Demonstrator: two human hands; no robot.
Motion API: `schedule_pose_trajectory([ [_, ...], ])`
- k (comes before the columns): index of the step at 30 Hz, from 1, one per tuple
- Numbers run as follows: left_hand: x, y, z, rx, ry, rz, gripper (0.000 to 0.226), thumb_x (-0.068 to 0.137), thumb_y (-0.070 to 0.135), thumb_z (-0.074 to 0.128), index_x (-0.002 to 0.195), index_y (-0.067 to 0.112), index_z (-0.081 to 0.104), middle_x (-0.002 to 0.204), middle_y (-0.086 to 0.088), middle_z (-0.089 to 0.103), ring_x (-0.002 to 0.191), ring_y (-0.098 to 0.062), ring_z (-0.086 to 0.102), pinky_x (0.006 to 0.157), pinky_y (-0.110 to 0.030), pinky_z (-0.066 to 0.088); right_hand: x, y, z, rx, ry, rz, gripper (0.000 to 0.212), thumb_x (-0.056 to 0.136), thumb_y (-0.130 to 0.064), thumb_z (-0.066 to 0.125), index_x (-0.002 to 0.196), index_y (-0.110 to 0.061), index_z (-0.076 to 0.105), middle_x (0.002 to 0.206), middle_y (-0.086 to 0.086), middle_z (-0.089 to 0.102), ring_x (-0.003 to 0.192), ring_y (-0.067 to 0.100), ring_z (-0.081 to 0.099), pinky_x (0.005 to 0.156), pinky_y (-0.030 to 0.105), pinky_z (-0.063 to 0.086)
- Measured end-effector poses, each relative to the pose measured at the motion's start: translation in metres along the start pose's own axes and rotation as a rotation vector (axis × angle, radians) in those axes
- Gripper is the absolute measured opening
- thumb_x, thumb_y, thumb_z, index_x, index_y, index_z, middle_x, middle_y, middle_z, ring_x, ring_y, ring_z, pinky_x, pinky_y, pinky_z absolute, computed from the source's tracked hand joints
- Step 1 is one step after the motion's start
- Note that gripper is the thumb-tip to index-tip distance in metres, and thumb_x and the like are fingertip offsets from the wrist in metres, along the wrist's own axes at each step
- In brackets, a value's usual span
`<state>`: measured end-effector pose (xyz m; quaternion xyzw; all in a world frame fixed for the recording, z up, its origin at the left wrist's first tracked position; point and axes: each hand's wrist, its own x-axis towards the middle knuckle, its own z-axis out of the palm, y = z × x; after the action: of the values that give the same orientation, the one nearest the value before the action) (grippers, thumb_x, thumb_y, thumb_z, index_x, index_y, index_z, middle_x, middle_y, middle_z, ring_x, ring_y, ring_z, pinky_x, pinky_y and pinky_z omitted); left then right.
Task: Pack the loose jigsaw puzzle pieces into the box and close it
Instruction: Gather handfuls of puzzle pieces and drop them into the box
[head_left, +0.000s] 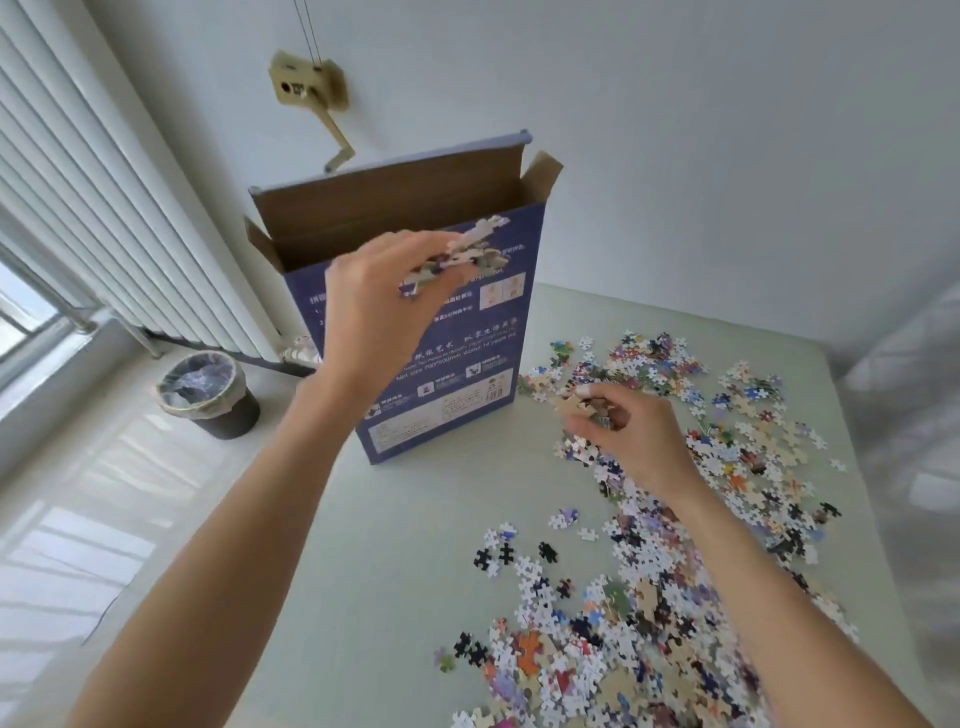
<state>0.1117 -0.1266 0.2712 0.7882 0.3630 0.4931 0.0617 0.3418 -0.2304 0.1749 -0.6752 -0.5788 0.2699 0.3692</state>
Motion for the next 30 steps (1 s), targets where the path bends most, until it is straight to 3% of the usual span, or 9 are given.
schedule_pose_trajectory([
  [3, 0.039, -0.022, -0.010, 0.144, 0.097, 0.158, 0.020, 0.085, 0.023, 0.067, 0.099, 0.010, 0.072, 0.091, -0.004, 0.072, 0.079, -0.012, 0.065, 0.070, -0.026, 0.054, 0.031, -0.024, -0.015, 0.026, 0.042, -0.071, 0.034, 0.074, -0.021, 0.076, 0.106, -0.012, 0.067, 0.090, -0.006, 0.067, 0.069, -0.006, 0.058, 0.065, 0.004, 0.042],
  [8, 0.058, -0.062, -0.009, 0.334, -0.027, 0.170, 0.018, 0.087, 0.025, 0.064, 0.098, 0.013, 0.072, 0.088, -0.004, 0.072, 0.078, -0.022, 0.067, 0.065, -0.039, 0.056, 0.071, -0.064, -0.036, 0.073, 0.093, -0.228, 0.021, 0.076, -0.015, 0.075, 0.092, -0.020, 0.063, 0.081, -0.016, 0.061, 0.059, -0.010, 0.054, 0.058, 0.003, 0.038],
  [16, 0.058, -0.074, -0.007, 0.550, -0.266, -0.102, 0.026, 0.090, 0.036, 0.057, 0.105, 0.018, 0.068, 0.088, -0.010, 0.072, 0.082, -0.033, 0.066, 0.071, -0.040, 0.052, 0.152, -0.141, -0.037, -0.120, 0.219, -0.563, 0.027, 0.077, -0.025, 0.075, 0.101, -0.015, 0.070, 0.091, -0.005, 0.070, 0.076, 0.009, 0.063, 0.070, 0.023, 0.049],
  [22, 0.063, -0.072, -0.010, 0.393, -0.308, -0.239, 0.026, 0.083, 0.032, 0.067, 0.108, 0.022, 0.069, 0.099, 0.000, 0.072, 0.089, -0.021, 0.065, 0.074, -0.031, 0.049, 0.191, -0.159, -0.005, -0.416, 0.097, -0.814, 0.022, 0.080, -0.025, 0.070, 0.100, -0.017, 0.069, 0.096, -0.003, 0.071, 0.082, 0.018, 0.066, 0.070, 0.032, 0.052],
  [28, 0.065, -0.076, -0.014, 0.296, -0.308, -0.260, 0.017, 0.084, 0.020, 0.067, 0.101, 0.022, 0.071, 0.094, 0.002, 0.072, 0.081, -0.014, 0.063, 0.077, -0.028, 0.051, 0.196, -0.152, 0.005, -0.595, 0.264, -1.139, 0.015, 0.080, -0.016, 0.071, 0.095, -0.016, 0.070, 0.092, -0.005, 0.069, 0.071, 0.013, 0.066, 0.050, 0.016, 0.039],
  [30, 0.063, -0.079, -0.014, 0.311, -0.323, -0.237, 0.017, 0.087, 0.020, 0.063, 0.101, 0.023, 0.072, 0.097, 0.001, 0.071, 0.082, -0.016, 0.064, 0.077, -0.029, 0.052, 0.196, -0.147, 0.009, -0.633, 0.286, -1.194, 0.014, 0.079, -0.014, 0.072, 0.093, -0.016, 0.071, 0.090, -0.005, 0.069, 0.071, 0.010, 0.066, 0.051, 0.007, 0.031],
])
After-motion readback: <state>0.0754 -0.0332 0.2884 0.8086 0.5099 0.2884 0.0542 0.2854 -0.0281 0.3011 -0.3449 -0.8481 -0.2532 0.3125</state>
